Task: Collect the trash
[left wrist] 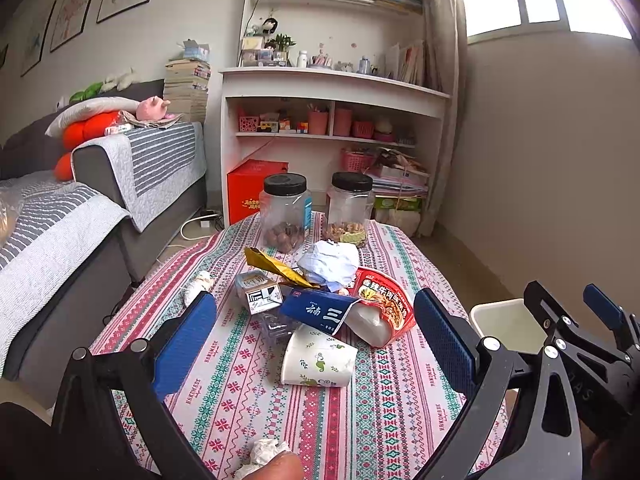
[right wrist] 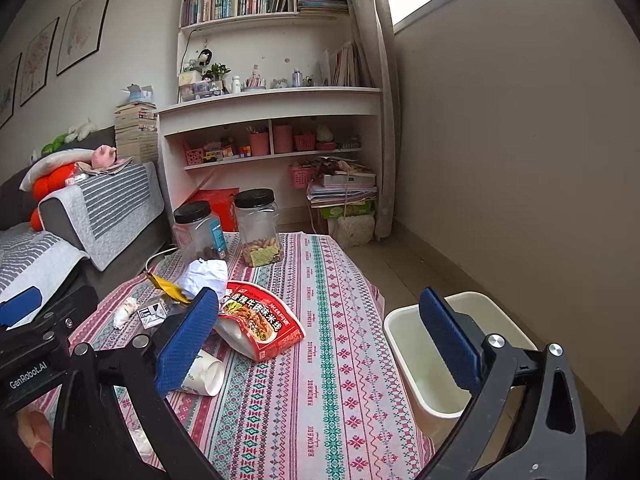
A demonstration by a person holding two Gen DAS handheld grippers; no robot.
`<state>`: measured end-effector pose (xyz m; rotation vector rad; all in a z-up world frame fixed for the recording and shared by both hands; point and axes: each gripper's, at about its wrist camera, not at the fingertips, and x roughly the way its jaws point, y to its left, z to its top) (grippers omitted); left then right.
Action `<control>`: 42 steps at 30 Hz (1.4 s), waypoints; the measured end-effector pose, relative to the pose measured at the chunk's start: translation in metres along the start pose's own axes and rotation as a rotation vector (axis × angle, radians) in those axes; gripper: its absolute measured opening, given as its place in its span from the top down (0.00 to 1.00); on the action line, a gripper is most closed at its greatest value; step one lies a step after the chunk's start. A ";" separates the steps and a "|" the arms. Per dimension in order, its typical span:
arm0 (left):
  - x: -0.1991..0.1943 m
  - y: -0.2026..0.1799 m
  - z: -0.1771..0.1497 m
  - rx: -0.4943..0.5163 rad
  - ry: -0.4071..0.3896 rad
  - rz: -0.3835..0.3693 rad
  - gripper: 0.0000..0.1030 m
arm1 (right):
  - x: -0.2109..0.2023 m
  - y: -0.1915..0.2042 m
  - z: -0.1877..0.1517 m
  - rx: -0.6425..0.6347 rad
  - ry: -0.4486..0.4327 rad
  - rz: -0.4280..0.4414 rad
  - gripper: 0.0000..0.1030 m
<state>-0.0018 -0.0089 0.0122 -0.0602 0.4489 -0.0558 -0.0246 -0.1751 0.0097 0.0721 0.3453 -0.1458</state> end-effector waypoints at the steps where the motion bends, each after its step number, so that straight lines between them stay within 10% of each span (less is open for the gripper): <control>1: 0.000 0.000 0.001 -0.002 0.001 -0.001 0.07 | 0.000 0.000 0.000 -0.001 0.000 0.001 0.07; 42: 0.006 0.008 -0.004 -0.024 0.024 0.003 0.07 | 0.000 0.003 -0.001 -0.001 0.006 0.010 0.07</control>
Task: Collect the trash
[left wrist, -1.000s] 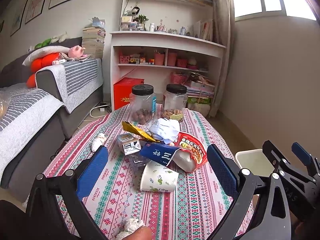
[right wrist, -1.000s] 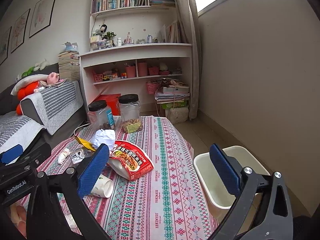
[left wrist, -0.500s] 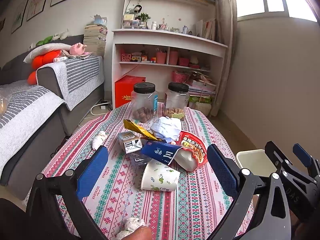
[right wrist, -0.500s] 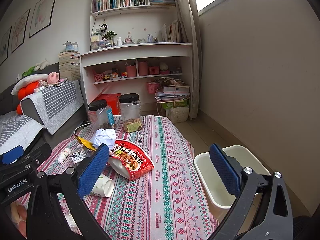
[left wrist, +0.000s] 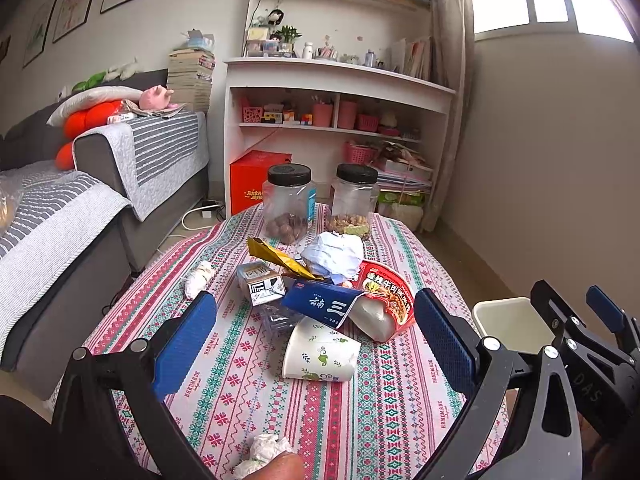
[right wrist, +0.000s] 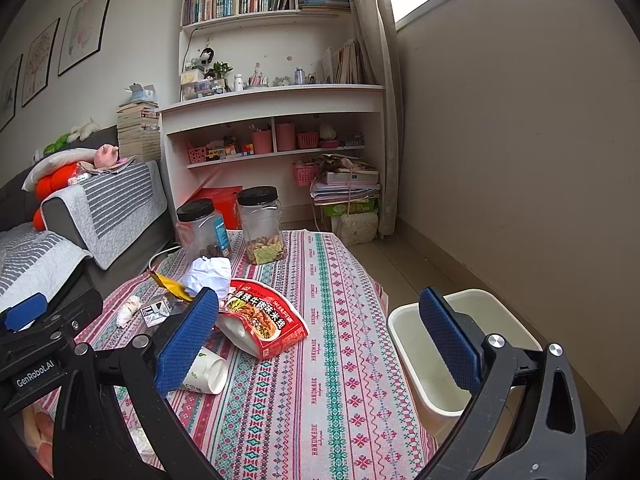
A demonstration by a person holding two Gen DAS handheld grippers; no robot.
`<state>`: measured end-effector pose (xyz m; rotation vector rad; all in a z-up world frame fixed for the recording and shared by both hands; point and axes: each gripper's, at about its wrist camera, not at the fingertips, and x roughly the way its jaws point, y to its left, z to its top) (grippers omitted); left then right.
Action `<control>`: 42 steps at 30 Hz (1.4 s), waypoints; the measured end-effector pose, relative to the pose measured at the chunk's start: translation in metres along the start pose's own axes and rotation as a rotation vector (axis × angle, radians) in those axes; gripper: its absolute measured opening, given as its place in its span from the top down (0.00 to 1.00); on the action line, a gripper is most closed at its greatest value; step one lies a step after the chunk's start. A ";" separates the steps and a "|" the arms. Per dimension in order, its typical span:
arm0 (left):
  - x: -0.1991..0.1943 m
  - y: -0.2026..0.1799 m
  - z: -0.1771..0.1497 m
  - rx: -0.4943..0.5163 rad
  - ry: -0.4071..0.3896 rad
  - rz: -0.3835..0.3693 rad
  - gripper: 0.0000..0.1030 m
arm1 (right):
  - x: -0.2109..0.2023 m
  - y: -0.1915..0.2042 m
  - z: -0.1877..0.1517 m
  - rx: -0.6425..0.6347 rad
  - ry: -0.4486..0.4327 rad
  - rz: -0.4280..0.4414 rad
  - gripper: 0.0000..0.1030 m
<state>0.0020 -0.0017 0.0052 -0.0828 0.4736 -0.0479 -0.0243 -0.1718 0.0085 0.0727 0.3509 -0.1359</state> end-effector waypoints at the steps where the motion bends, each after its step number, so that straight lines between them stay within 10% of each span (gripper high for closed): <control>1: 0.000 0.000 0.000 0.000 0.000 0.001 0.07 | 0.000 0.000 0.000 0.000 0.000 0.000 0.07; 25: 0.002 0.004 -0.002 0.003 0.040 -0.004 0.07 | 0.000 0.001 -0.004 0.003 0.014 -0.001 0.07; 28: 0.017 0.008 0.001 0.037 0.163 -0.021 0.07 | 0.007 -0.003 -0.003 0.009 0.049 -0.016 0.07; 34: 0.090 0.040 -0.037 0.175 0.745 -0.036 0.07 | 0.039 -0.009 -0.014 0.020 0.256 -0.031 0.07; 42: 0.111 0.066 -0.089 0.091 0.971 -0.096 0.07 | 0.067 -0.016 -0.034 0.048 0.457 -0.004 0.07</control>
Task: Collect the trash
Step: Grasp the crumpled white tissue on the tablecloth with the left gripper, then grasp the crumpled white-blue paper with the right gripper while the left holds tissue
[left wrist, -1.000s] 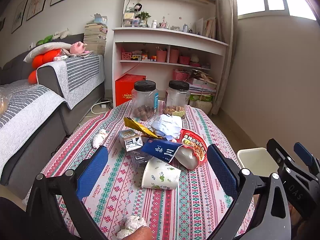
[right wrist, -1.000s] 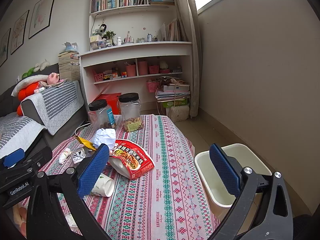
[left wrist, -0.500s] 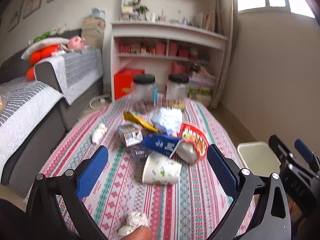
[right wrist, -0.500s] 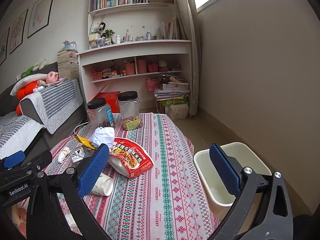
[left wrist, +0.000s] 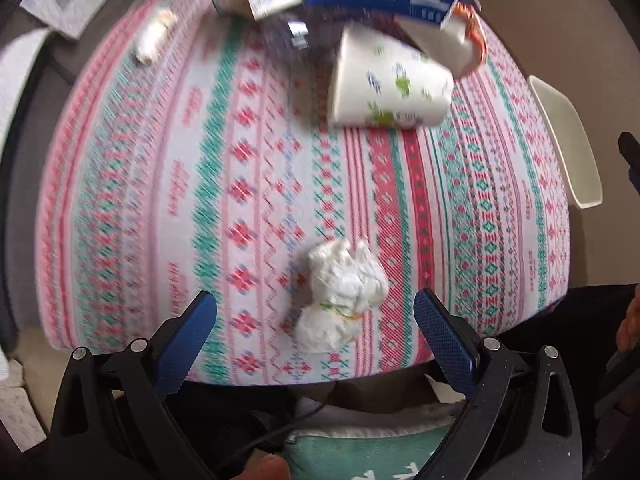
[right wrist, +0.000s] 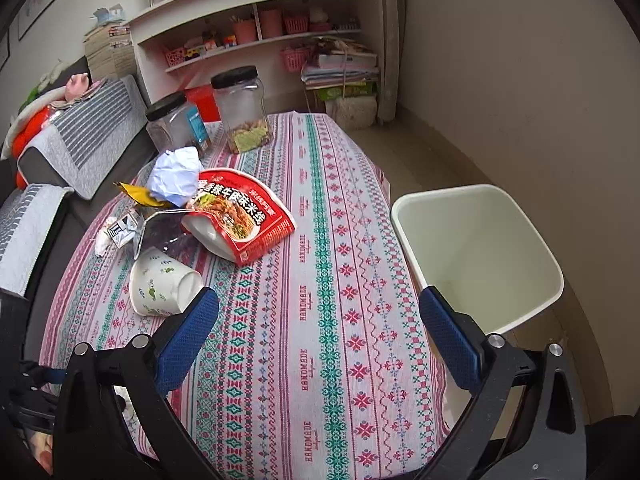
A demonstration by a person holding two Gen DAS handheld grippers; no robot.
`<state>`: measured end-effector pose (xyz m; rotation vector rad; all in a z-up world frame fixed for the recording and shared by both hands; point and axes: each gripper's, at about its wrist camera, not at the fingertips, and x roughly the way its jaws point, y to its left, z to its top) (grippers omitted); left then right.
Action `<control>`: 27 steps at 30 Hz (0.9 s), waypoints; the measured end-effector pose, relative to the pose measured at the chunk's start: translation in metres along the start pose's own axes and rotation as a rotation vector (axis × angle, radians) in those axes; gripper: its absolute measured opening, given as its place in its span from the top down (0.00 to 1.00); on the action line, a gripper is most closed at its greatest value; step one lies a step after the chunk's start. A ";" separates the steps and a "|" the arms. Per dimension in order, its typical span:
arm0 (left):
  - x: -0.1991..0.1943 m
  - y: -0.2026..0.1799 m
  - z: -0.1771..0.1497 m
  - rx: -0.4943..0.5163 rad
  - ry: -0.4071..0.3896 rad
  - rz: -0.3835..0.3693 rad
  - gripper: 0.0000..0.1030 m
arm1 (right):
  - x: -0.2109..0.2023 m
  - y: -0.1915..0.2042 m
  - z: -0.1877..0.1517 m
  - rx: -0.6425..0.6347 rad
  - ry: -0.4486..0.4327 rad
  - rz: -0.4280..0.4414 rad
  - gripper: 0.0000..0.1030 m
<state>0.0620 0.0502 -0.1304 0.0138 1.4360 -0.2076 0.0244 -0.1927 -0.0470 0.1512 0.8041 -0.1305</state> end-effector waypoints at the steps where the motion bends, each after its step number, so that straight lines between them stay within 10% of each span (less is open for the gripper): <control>1: 0.004 -0.001 -0.002 -0.003 0.012 -0.005 0.07 | 0.001 -0.002 0.002 0.004 0.009 0.002 0.07; 6: 0.020 -0.012 -0.008 0.020 0.027 0.014 0.14 | 0.014 -0.006 0.004 0.019 0.061 -0.007 0.07; 13: 0.033 -0.011 -0.013 0.032 0.025 0.032 0.66 | 0.031 0.003 0.010 0.011 0.111 -0.006 0.07; 19: -0.022 0.020 0.015 -0.052 -0.079 -0.037 0.67 | 0.038 0.021 0.039 -0.001 0.129 0.065 0.07; 27: -0.119 0.047 0.071 -0.128 -0.414 -0.088 0.67 | 0.065 0.070 0.120 -0.054 0.091 0.193 0.07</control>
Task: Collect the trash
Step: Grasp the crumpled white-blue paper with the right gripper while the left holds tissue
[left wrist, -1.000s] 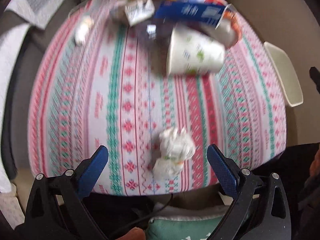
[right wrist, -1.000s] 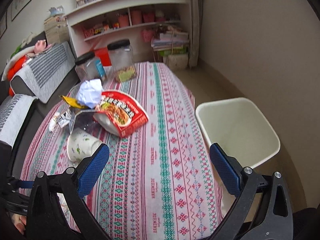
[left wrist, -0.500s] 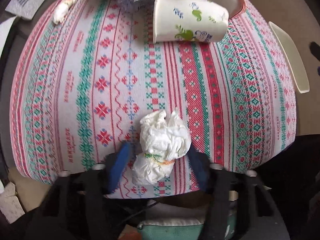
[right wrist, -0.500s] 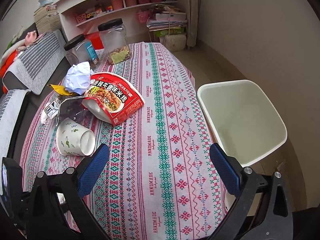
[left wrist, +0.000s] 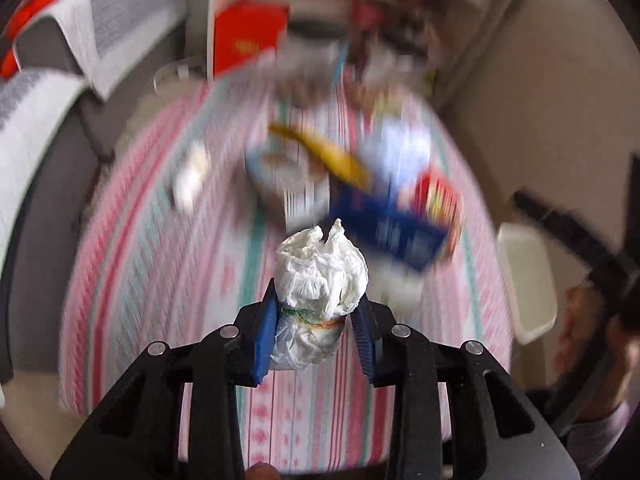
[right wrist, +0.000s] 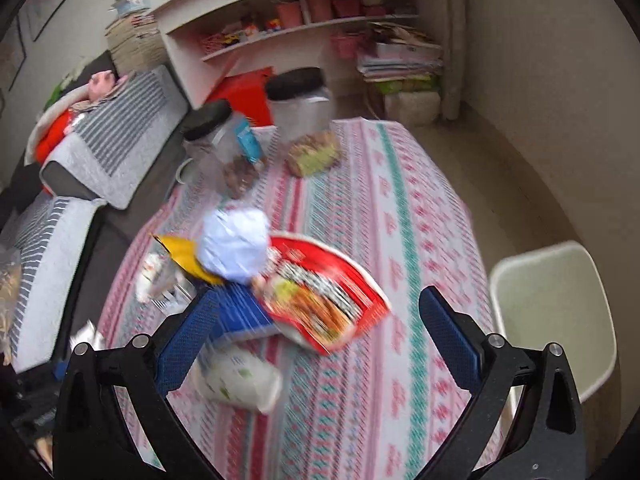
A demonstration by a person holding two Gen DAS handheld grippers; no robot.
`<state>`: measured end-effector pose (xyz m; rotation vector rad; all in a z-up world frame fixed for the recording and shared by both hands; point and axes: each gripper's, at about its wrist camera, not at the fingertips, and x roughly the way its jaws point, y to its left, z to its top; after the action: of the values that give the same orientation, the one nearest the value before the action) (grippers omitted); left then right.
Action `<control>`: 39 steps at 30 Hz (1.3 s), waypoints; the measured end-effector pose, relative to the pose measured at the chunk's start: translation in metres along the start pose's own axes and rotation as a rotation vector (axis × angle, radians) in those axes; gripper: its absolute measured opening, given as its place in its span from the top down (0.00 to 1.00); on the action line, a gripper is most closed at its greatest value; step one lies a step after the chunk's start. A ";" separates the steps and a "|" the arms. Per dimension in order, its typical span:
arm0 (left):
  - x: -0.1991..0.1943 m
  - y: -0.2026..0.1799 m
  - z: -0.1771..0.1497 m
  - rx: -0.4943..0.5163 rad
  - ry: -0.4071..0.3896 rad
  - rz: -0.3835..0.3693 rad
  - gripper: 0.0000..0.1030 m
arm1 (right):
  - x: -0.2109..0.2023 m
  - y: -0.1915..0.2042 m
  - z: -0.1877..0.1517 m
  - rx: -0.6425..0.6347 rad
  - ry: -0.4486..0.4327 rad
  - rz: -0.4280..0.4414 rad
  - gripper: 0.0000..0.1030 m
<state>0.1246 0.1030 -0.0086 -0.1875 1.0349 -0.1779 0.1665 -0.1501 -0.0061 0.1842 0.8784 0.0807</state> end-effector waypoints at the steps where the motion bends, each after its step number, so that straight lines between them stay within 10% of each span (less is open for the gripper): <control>1: -0.005 0.001 0.015 -0.003 -0.031 -0.005 0.67 | 0.011 0.009 0.011 -0.026 0.004 0.022 0.07; 6: -0.006 0.004 0.065 0.005 -0.142 0.005 0.67 | 0.062 0.031 0.035 -0.108 0.051 0.061 0.07; 15: 0.034 0.013 0.076 -0.021 -0.115 0.000 0.67 | 0.107 0.057 0.037 -0.198 0.097 0.162 0.07; 19: 0.040 0.015 0.078 -0.029 -0.124 0.005 0.66 | 0.122 0.060 0.036 -0.204 0.157 0.201 0.46; 39: 0.024 -0.003 0.072 -0.034 -0.254 0.070 0.66 | 0.042 0.061 0.042 -0.201 -0.076 0.249 0.48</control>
<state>0.1986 0.0993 0.0077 -0.1996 0.7911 -0.0708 0.2264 -0.0898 0.0000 0.1068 0.7629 0.3898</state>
